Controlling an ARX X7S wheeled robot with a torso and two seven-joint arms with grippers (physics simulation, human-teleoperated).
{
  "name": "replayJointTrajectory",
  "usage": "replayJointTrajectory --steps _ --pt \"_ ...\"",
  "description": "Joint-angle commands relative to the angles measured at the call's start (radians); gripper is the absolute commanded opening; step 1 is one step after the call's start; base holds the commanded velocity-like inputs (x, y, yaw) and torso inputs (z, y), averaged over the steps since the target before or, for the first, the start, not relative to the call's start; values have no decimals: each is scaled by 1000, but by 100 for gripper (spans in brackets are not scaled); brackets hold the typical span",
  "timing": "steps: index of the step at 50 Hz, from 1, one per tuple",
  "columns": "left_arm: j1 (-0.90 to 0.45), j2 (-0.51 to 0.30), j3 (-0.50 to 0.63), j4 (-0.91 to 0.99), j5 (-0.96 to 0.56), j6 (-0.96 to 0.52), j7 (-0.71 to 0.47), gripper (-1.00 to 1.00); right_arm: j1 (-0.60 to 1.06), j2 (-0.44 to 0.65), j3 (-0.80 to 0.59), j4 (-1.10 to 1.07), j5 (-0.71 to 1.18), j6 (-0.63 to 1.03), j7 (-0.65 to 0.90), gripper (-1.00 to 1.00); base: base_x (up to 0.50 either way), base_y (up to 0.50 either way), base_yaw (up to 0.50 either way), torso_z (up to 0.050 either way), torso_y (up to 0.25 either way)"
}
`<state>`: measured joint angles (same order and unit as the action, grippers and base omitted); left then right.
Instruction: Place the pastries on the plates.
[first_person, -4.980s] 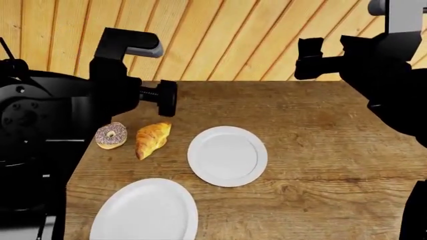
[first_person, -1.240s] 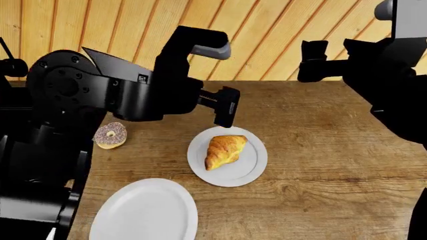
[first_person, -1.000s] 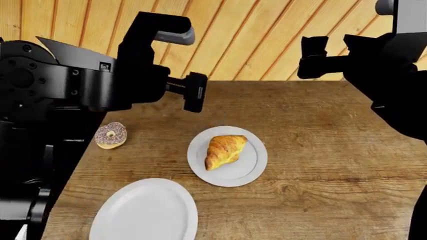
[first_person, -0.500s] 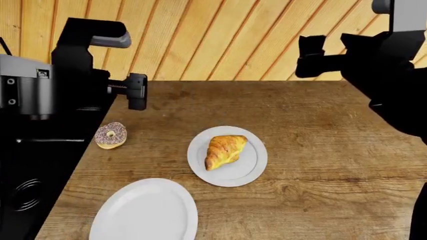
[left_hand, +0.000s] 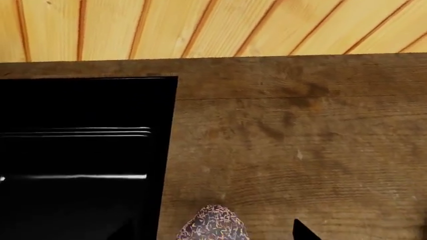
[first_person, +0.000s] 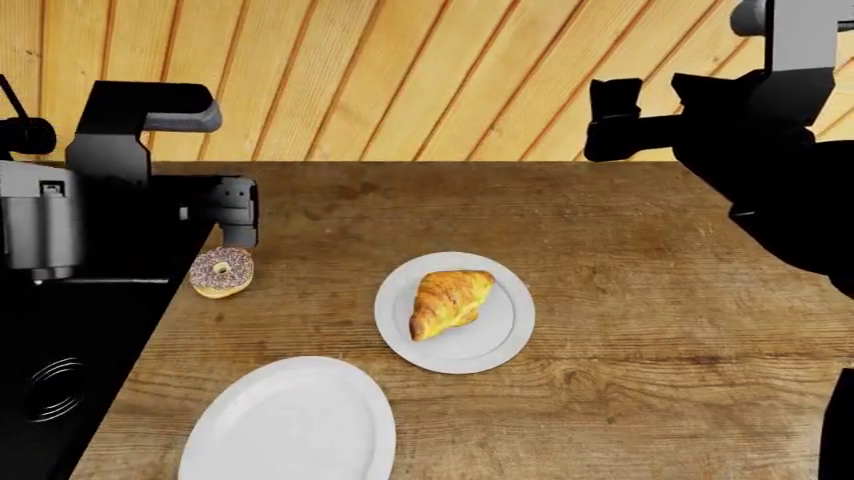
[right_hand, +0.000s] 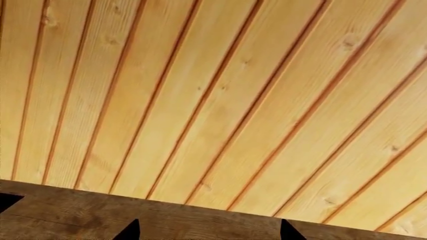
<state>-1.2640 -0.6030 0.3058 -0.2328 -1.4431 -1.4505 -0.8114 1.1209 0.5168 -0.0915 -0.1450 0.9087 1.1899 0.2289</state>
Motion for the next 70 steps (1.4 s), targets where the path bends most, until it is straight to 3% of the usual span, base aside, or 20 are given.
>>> replayJointTrajectory --steps 1,2,14,51,70 --pt "84 -12 -27 25 -60 19 -26 100 2 -8 -2 6 -5 -1 -8 100 0 0 0 0 0" --pt "99 2 -59 -5 -122 21 -58 100 9 -6 -5 7 -4 3 -7 100 0 0 0 0 0" --pt "124 -6 -50 22 -145 29 -69 100 -10 -10 -2 9 1 -5 -1 100 0 0 0 0 0" --pt "130 -15 133 -63 156 199 191 100 -16 -11 -13 11 15 -14 0 100 0 0 0 0 0" --pt "180 0 172 -104 190 250 264 100 -21 -10 -24 18 15 -23 -1 100 0 0 0 0 0"
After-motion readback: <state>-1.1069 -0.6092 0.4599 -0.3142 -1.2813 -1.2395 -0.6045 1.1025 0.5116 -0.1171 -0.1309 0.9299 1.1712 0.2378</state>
